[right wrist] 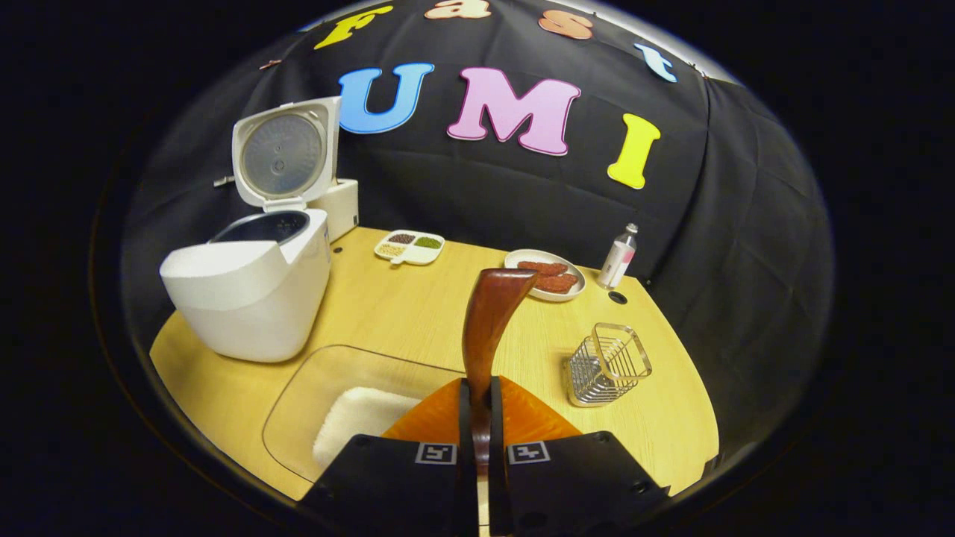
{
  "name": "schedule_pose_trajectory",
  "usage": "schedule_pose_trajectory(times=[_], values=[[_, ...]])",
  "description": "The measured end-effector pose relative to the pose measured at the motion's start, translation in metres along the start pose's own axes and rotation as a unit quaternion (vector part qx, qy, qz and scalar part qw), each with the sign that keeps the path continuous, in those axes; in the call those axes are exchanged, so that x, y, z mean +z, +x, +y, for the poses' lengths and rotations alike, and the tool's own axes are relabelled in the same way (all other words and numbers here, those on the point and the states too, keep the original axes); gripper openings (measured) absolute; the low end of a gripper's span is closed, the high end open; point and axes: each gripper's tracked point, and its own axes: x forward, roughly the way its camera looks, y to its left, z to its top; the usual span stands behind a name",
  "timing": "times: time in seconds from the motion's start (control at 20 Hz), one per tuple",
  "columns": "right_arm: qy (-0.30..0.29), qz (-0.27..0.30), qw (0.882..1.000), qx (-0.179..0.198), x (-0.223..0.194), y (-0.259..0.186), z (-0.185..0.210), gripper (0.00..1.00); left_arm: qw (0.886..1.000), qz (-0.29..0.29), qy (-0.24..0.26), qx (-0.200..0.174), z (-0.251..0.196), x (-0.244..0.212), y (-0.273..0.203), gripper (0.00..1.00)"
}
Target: Close the left gripper, press the button to open the rice cooker; take a wooden spoon from the chopstick holder with the right hand, scoop a spoonful of rice and pour it into the rice cooker, then put the wooden spoon back into the chopstick holder.
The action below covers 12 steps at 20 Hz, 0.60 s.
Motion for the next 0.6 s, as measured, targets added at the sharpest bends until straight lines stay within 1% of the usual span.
schedule_pose_trajectory(times=[0.1, 0.15, 0.25, 0.35, 0.45, 0.55, 0.6], values=[[0.021, -0.001, 1.000, -0.001, 0.000, 0.002, 0.005, 0.10, 1.000, 0.003, -0.003, -0.002, 0.002, 0.000, 0.001, 0.95], [0.039, 0.005, 0.999, 0.010, -0.001, 0.002, 0.013, 0.11, 1.000, 0.004, -0.006, -0.003, 0.003, -0.002, 0.003, 0.96], [0.091, 0.014, 0.995, 0.027, -0.003, 0.002, 0.022, 0.10, 1.000, 0.007, -0.009, -0.007, 0.002, -0.004, 0.003, 0.96], [0.158, 0.018, 0.987, 0.029, -0.003, 0.003, 0.022, 0.10, 1.000, 0.007, -0.007, -0.008, 0.002, -0.003, 0.005, 0.95], [0.240, 0.023, 0.969, 0.050, -0.004, 0.003, 0.028, 0.10, 1.000, 0.005, -0.007, -0.011, 0.002, -0.002, 0.005, 0.96], [0.311, 0.033, 0.946, 0.086, -0.007, 0.002, 0.037, 0.10, 1.000, 0.005, -0.011, -0.013, 0.001, -0.002, 0.005, 0.95], [0.341, 0.036, 0.934, 0.097, -0.009, 0.001, 0.041, 0.10, 1.000, 0.005, -0.013, -0.014, 0.000, -0.002, 0.004, 0.96]])
